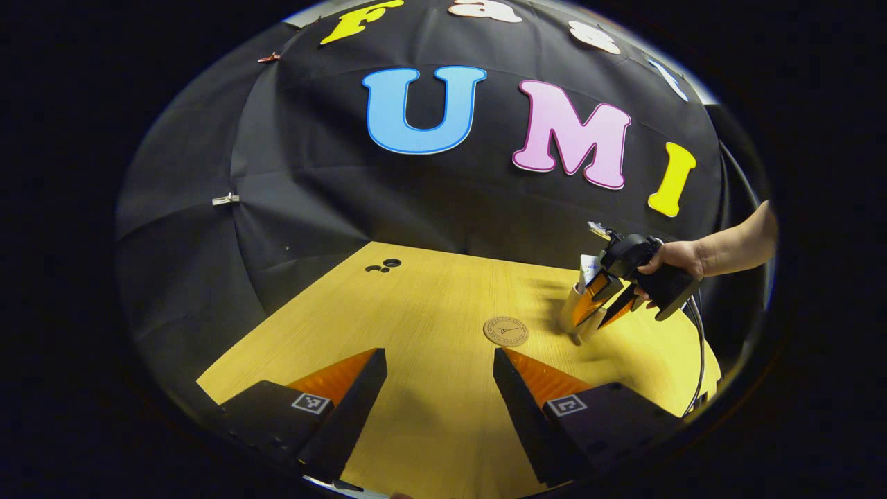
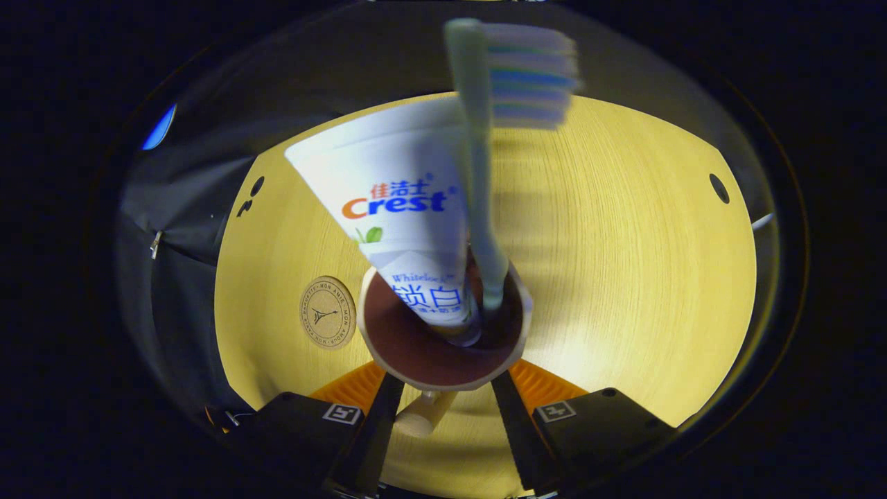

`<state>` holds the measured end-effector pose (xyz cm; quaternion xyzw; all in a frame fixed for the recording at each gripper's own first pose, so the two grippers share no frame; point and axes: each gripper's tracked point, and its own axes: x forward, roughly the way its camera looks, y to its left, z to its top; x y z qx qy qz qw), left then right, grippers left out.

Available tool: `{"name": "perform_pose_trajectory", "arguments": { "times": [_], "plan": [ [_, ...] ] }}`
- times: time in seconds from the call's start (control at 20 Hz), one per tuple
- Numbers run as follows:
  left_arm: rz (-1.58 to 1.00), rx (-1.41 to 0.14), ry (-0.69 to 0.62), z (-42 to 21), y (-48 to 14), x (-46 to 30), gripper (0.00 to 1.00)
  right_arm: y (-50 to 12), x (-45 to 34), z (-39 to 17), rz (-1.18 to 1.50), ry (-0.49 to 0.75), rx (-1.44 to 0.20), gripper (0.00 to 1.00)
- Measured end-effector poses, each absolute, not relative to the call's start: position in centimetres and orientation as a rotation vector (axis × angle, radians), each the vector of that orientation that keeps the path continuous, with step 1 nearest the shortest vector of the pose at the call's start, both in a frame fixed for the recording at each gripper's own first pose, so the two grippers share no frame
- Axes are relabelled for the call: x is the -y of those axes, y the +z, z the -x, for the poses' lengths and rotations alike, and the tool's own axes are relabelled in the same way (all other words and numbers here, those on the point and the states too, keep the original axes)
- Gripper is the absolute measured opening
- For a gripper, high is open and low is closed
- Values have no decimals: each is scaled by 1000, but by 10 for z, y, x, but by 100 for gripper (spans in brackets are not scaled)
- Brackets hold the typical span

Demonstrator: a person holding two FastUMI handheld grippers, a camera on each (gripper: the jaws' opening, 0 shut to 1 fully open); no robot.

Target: Put the toothbrush and toothpaste on the desktop into the cup, then pick up the cup and place it on the coaster on the desktop.

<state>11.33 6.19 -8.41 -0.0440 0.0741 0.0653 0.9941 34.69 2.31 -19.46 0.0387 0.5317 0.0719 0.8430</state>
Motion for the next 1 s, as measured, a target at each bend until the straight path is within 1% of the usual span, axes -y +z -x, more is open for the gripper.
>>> {"name": "perform_pose_trajectory", "arguments": {
  "times": [0.15, 0.2, 0.25, 0.3, 0.35, 0.4, 0.45, 0.5, 0.55, 0.6, 0.65, 0.7, 0.75, 1.0],
  "plan": [
    [74, -159, 129, -111, -90, -59, 97, -199, -29, -349, -98, 161, -1128, 73],
    [72, -167, 127, -110, -94, -57, 98, -200, -31, -349, -104, 162, -1132, 65],
    [74, -174, 128, -110, -96, -55, 97, -202, -32, -350, -105, 158, -1129, 51],
    [79, -181, 125, -108, -99, -53, 98, -202, -33, -351, -100, 163, -1128, 40],
    [85, -183, 124, -109, -99, -51, 98, -204, -33, -350, -90, 165, -1126, 42],
    [92, -187, 124, -108, -100, -50, 98, -204, -32, -349, -82, 166, -1128, 36],
    [98, -191, 125, -107, -103, -49, 98, -204, -33, -349, -77, 170, -1131, 42],
    [105, -195, 129, -108, -104, -49, 98, -204, -33, -348, -74, 174, -1135, 34],
    [115, -198, 130, -107, -105, -50, 98, -204, -31, -347, -61, 180, -1135, 44],
    [125, -199, 132, -107, -106, -50, 98, -202, -28, -346, -34, 179, -1127, 41],
    [135, -199, 135, -106, -106, -51, 98, -199, -25, -348, -15, 182, -1103, 24],
    [142, -200, 138, -106, -106, -52, 98, -202, -23, -345, 15, 192, -1105, 17],
    [147, -203, 143, -107, -107, -52, 98, -200, -21, -342, 39, 203, -1098, 23],
    [151, -224, 154, -107, -116, -55, 98, -198, -22, -337, 55, 213, -1071, 23]
  ]
}}
